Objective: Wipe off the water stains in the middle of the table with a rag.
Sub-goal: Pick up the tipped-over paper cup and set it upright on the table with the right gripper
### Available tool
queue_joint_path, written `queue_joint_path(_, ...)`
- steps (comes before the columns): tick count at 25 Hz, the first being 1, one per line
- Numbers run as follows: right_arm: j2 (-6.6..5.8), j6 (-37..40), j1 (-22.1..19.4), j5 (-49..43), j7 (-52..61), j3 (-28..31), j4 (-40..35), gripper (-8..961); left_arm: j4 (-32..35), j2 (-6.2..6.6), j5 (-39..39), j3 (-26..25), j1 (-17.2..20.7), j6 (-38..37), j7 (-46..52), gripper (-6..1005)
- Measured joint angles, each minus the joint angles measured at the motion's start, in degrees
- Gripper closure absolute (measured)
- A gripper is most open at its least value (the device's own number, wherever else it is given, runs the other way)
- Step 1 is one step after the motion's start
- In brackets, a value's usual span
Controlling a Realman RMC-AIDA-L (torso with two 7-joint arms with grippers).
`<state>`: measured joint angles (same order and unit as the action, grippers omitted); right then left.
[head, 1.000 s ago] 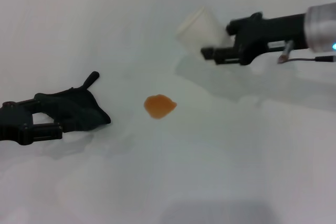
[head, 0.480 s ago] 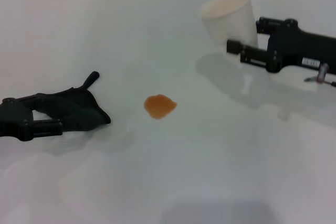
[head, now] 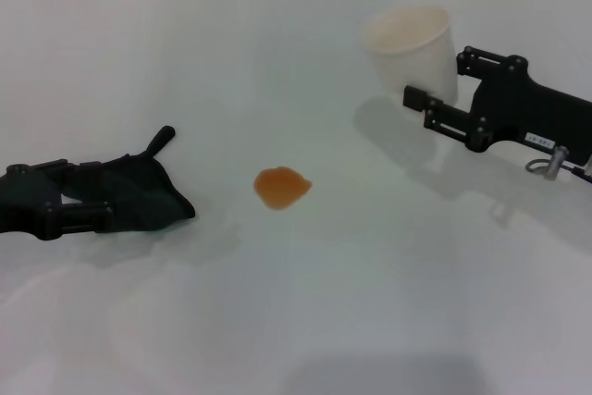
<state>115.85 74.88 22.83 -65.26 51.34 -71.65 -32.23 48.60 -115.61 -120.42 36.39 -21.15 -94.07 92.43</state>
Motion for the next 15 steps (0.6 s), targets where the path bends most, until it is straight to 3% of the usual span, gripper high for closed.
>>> queue_joint_path(15,-0.22,-9.18,1.65,-1.34,-6.47,-8.85,2.04,404,0.00,-0.23,0.05,0.00,0.01,0.08,0.04,120)
